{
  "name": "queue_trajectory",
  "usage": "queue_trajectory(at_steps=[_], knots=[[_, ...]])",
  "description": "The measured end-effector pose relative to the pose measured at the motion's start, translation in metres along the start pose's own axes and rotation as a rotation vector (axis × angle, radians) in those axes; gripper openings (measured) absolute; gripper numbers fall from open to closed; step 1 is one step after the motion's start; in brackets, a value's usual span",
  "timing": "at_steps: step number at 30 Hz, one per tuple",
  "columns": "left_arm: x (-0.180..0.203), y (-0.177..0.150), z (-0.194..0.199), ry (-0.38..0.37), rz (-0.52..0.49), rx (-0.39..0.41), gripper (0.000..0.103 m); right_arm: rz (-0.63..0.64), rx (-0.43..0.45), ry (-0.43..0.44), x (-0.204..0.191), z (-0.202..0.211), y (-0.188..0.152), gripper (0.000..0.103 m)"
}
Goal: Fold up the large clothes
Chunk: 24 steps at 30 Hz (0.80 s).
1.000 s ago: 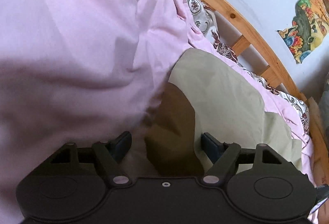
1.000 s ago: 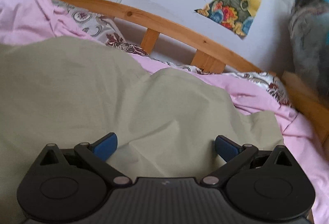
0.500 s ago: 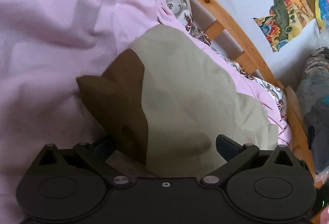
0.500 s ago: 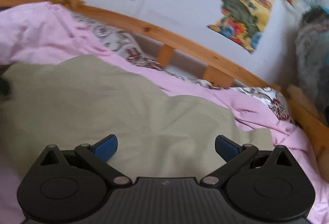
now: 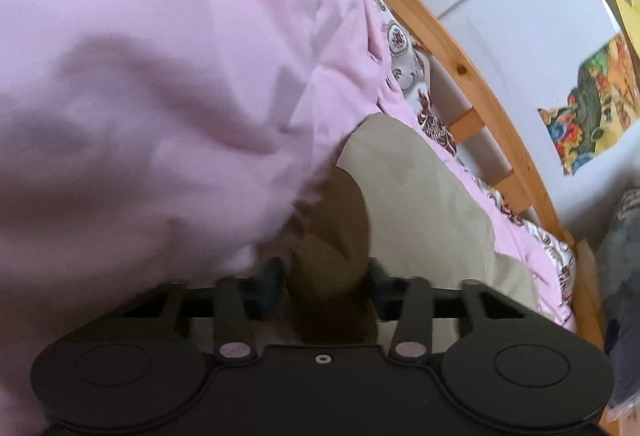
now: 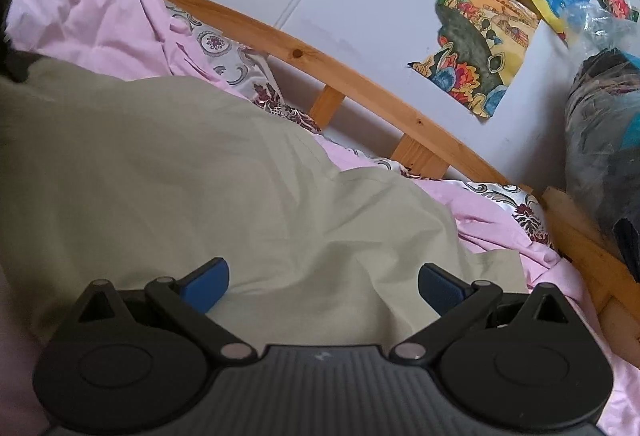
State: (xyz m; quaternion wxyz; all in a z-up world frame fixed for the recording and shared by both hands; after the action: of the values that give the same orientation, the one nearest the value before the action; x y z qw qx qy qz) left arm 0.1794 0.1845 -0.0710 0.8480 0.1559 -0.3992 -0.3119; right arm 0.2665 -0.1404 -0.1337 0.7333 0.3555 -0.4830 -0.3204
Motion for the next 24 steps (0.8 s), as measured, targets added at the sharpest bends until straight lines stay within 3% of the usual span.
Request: queue_trajectory(at_steps=[5, 10, 13, 15, 17, 20, 24], knots=[[-0.015, 0.007, 0.01, 0.003, 0.098, 0.048, 0.029, -0.004, 0.002, 0.003, 0.0, 0.0, -0.001, 0.103], [-0.014, 0.011, 0.018, 0.012, 0.059, 0.063, 0.03, -0.004, 0.003, 0.003, 0.001, 0.0, -0.002, 0.103], [-0.003, 0.007, 0.025, 0.027, -0.008, 0.083, 0.055, -0.017, 0.001, 0.013, 0.003, 0.001, -0.002, 0.103], [0.006, 0.001, 0.031, 0.017, -0.048, 0.106, 0.082, -0.046, -0.004, 0.036, 0.009, 0.002, 0.0, 0.103], [0.013, -0.007, 0.033, -0.014, -0.082, 0.102, 0.09, -0.067, 0.008, 0.036, 0.02, 0.006, 0.004, 0.103], [0.028, -0.023, 0.023, -0.026, -0.143, 0.049, 0.097, -0.059, 0.039, -0.075, 0.03, 0.015, 0.003, 0.103], [0.039, -0.033, -0.002, -0.04, -0.154, 0.014, 0.098, -0.099, -0.008, -0.033, 0.034, 0.004, -0.007, 0.103]])
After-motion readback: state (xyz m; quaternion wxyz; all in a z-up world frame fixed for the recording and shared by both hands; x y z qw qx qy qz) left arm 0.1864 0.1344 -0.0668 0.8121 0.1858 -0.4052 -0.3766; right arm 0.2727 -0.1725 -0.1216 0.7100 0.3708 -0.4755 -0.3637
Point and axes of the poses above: each gripper's, at about its wrist camera, not at the fingertips, and z roughly against the way its jaws point, x to its right, y to its top, the point moved 2 cm from there along -z, roughly the way its jaws point, and after that the axes turned 10 degrees about y, right-handed, at the moved point
